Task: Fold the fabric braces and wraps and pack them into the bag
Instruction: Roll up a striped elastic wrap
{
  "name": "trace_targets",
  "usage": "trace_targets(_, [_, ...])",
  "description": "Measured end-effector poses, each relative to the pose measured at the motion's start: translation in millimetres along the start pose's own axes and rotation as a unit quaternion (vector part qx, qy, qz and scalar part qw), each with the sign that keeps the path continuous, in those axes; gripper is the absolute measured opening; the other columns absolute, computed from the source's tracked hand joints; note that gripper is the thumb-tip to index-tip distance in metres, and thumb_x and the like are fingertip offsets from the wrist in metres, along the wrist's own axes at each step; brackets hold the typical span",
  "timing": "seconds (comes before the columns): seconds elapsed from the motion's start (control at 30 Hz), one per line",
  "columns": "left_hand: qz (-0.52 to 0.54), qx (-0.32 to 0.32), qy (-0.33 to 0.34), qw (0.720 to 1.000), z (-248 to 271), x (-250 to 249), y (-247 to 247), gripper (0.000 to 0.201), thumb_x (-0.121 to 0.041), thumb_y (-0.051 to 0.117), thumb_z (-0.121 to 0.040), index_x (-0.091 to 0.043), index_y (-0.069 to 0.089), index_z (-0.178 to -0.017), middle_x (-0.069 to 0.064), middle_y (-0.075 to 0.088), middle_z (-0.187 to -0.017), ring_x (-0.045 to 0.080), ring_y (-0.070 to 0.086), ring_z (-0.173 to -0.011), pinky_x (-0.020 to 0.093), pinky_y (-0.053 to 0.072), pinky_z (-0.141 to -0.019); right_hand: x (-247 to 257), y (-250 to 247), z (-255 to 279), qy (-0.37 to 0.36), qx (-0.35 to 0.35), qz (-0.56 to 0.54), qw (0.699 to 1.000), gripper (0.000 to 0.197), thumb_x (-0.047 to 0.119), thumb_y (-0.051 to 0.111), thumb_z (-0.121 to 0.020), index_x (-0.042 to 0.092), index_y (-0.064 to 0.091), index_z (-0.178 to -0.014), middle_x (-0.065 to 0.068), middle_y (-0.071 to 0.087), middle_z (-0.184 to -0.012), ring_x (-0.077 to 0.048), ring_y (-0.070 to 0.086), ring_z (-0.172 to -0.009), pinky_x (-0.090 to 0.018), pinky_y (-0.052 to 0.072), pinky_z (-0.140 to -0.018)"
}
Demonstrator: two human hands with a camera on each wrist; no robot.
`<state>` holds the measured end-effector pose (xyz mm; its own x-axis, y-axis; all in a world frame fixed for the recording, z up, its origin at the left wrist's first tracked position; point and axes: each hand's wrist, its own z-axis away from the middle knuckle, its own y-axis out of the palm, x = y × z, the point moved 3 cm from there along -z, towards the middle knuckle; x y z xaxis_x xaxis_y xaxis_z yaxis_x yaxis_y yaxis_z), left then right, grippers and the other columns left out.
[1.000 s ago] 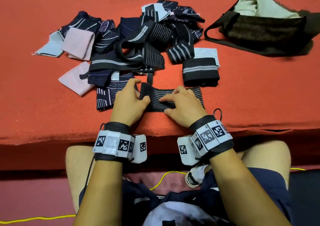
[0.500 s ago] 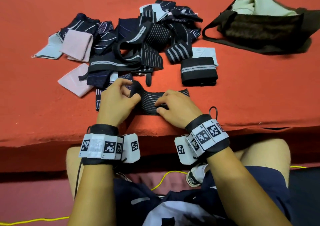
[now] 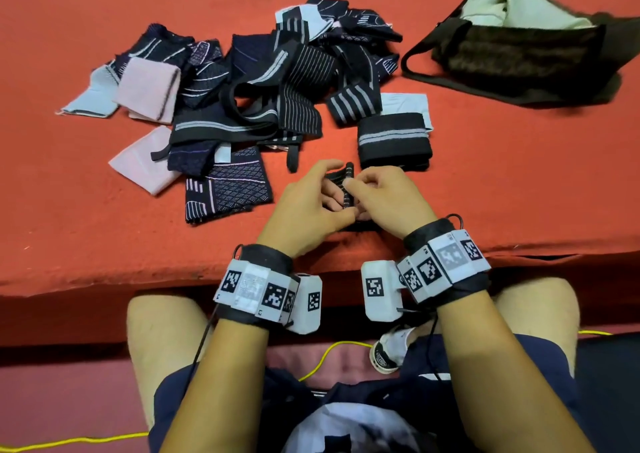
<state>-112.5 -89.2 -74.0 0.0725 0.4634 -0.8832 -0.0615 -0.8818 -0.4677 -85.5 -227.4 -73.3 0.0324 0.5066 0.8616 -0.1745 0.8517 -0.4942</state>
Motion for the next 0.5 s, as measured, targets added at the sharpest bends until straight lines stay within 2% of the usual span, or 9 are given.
trace_targets(0.07, [0.003, 0.024, -0.011, 1.000, 0.2, 2.5, -1.4, 0.068, -0.012, 0.082, -0.077, -0.022, 0.051, -0.136, 0.000, 0.071, -0.092, 0.012, 0.068, -0.080, 0.023, 0.055, -0.078, -2.8, 0.6, -1.3, 0.003, 0.007, 0.014, 1.000, 0.036, 0.039, 0.058, -0.067, 0.006, 0.068, -0.080, -0.017, 0.068, -0.070, -0.038, 0.067, -0.071, -0.057, 0.057, -0.071])
trace_targets(0.17, [0.002, 0.036, -0.003, 0.999, 1.6, 3.5, -6.7, 0.060, -0.011, 0.080, -0.080, -0.022, 0.055, -0.133, 0.000, 0.072, -0.097, 0.012, 0.069, -0.082, 0.023, 0.055, -0.076, -6.3, -1.9, -1.4, 0.011, 0.001, 0.041, 0.999, 0.013, 0.015, 0.061, -0.076, 0.013, 0.071, -0.083, -0.005, 0.071, -0.068, -0.024, 0.071, -0.067, -0.049, 0.060, -0.070])
trace_targets(0.23, [-0.008, 0.000, 0.010, 1.000, 1.9, 6.3, -15.2, 0.049, -0.008, 0.076, -0.082, -0.024, 0.062, -0.127, -0.002, 0.071, -0.096, 0.008, 0.065, -0.077, 0.020, 0.053, -0.072, -11.2, -6.2, -2.3, 0.030, -0.030, 0.038, 0.998, 0.009, 0.005, 0.061, -0.082, 0.010, 0.069, -0.085, -0.004, 0.071, -0.072, -0.018, 0.072, -0.062, -0.044, 0.062, -0.067])
trace_targets(0.27, [-0.022, -0.025, 0.011, 0.999, 1.6, 9.5, -20.4, 0.045, -0.009, 0.074, -0.083, -0.025, 0.064, -0.123, -0.003, 0.070, -0.095, 0.007, 0.064, -0.077, 0.024, 0.055, -0.073, -13.3, -8.3, -2.4, 0.037, -0.043, 0.038, 0.998, 0.007, 0.004, 0.062, -0.082, 0.008, 0.067, -0.085, -0.005, 0.071, -0.073, -0.017, 0.072, -0.059, -0.043, 0.063, -0.066])
trace_targets(0.33, [-0.071, -0.059, 0.003, 0.996, 0.1, 17.6, -29.2, 0.040, -0.013, 0.072, -0.083, -0.029, 0.067, -0.118, -0.004, 0.068, -0.098, 0.008, 0.063, -0.080, 0.036, 0.057, -0.083, -16.0, -9.9, -2.3, 0.045, -0.051, 0.045, 0.997, 0.003, 0.005, 0.062, -0.082, 0.007, 0.064, -0.084, -0.007, 0.072, -0.074, -0.017, 0.072, -0.056, -0.042, 0.063, -0.067])
trace_targets(0.4, [-0.119, -0.066, -0.009, 0.991, 0.1, 22.5, -32.7, 0.038, -0.017, 0.072, -0.083, -0.032, 0.068, -0.117, -0.002, 0.064, -0.105, 0.007, 0.061, -0.083, 0.035, 0.052, -0.093, -17.8, -10.4, -1.4, 0.044, -0.050, 0.073, 0.995, 0.003, 0.011, 0.060, -0.080, 0.012, 0.062, -0.082, -0.007, 0.071, -0.074, -0.022, 0.072, -0.062, -0.043, 0.062, -0.070])
trace_targets(0.5, [-0.128, -0.055, -0.006, 0.990, 0.3, 22.4, -29.1, 0.035, -0.018, 0.071, -0.085, -0.028, 0.069, -0.118, -0.001, 0.062, -0.110, 0.007, 0.063, -0.085, 0.029, 0.051, -0.094, -19.8, -11.8, -0.5, 0.043, -0.049, 0.134, 0.989, 0.004, 0.020, 0.057, -0.077, 0.020, 0.057, -0.080, -0.005, 0.070, -0.077, -0.028, 0.069, -0.077, -0.042, 0.056, -0.077])
